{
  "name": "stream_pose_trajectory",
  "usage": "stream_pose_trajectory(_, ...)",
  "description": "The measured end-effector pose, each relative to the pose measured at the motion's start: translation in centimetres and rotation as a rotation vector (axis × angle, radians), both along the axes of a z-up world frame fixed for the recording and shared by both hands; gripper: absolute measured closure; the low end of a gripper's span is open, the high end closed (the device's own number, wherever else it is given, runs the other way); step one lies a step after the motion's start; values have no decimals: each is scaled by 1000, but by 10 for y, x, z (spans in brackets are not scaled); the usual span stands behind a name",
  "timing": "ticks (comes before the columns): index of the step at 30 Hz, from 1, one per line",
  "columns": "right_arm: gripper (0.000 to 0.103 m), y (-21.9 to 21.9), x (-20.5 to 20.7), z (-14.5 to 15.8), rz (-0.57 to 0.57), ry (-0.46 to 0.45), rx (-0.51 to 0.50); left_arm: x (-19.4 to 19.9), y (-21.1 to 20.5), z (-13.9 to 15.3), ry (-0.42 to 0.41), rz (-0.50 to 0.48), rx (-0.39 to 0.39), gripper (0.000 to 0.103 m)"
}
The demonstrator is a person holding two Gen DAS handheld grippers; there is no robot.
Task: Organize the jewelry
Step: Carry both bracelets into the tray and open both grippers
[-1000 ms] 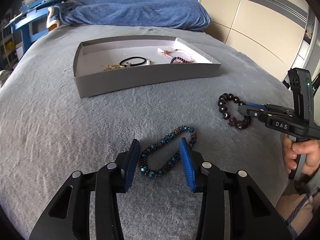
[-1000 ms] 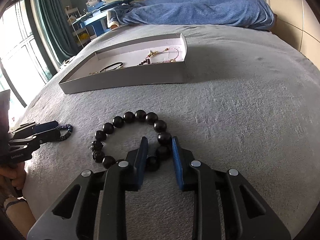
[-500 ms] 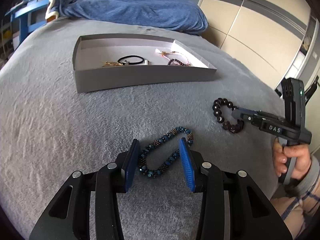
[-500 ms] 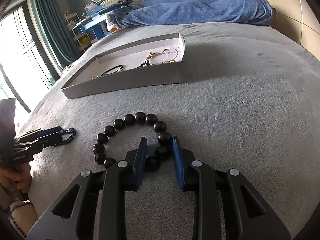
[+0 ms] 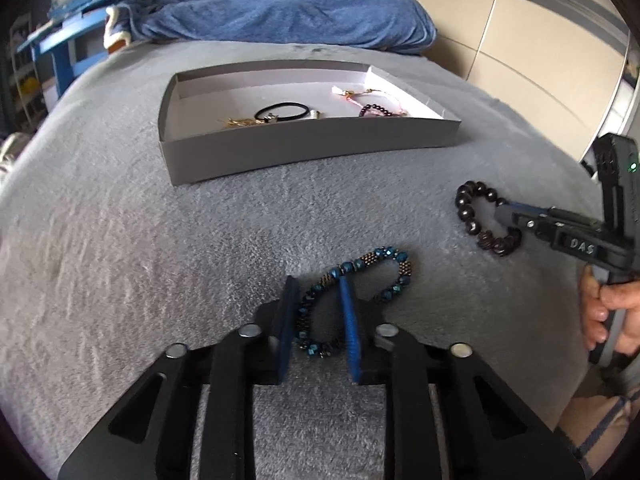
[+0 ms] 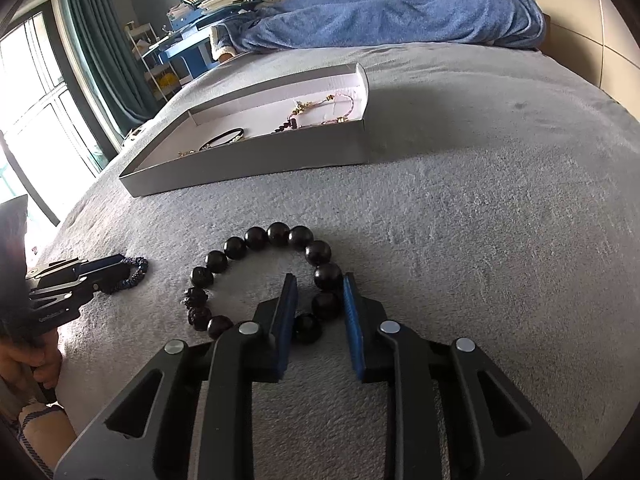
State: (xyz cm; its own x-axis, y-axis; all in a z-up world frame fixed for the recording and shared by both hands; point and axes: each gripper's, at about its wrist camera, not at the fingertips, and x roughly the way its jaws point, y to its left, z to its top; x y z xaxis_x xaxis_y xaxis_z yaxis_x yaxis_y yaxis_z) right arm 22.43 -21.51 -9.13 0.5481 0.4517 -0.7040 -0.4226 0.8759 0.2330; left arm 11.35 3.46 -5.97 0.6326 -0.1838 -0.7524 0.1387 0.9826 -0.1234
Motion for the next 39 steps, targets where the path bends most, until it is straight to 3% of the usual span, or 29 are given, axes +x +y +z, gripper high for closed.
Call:
stream_pose_trajectory(1, 85, 0, 0, 0, -1, -2, 2, 0, -1, 0, -4, -2, 7, 96)
stream_pose_trajectory(2, 89, -1, -1, 1, -1, -7, 7, -1, -2, 1, -9, -3, 11, 96)
stream_pose_trajectory(12, 89, -5, 2, 16, 18, -24, 54, -4, -4, 26, -80, -19, -20, 96)
stream_pose_trajectory(20, 89, 5, 5, 50, 51, -82, 76, 6, -14, 68, -171, -45, -78, 96)
stream_pose_trajectory(26, 89, 13, 12, 76, 76, -132, 70, 20, -26, 93, -217, -77, -38, 96)
stream_pose_trajectory(39, 89, 29, 49, 112, 112, -201, 24, 62, -33, 111, -245, -85, -21, 96)
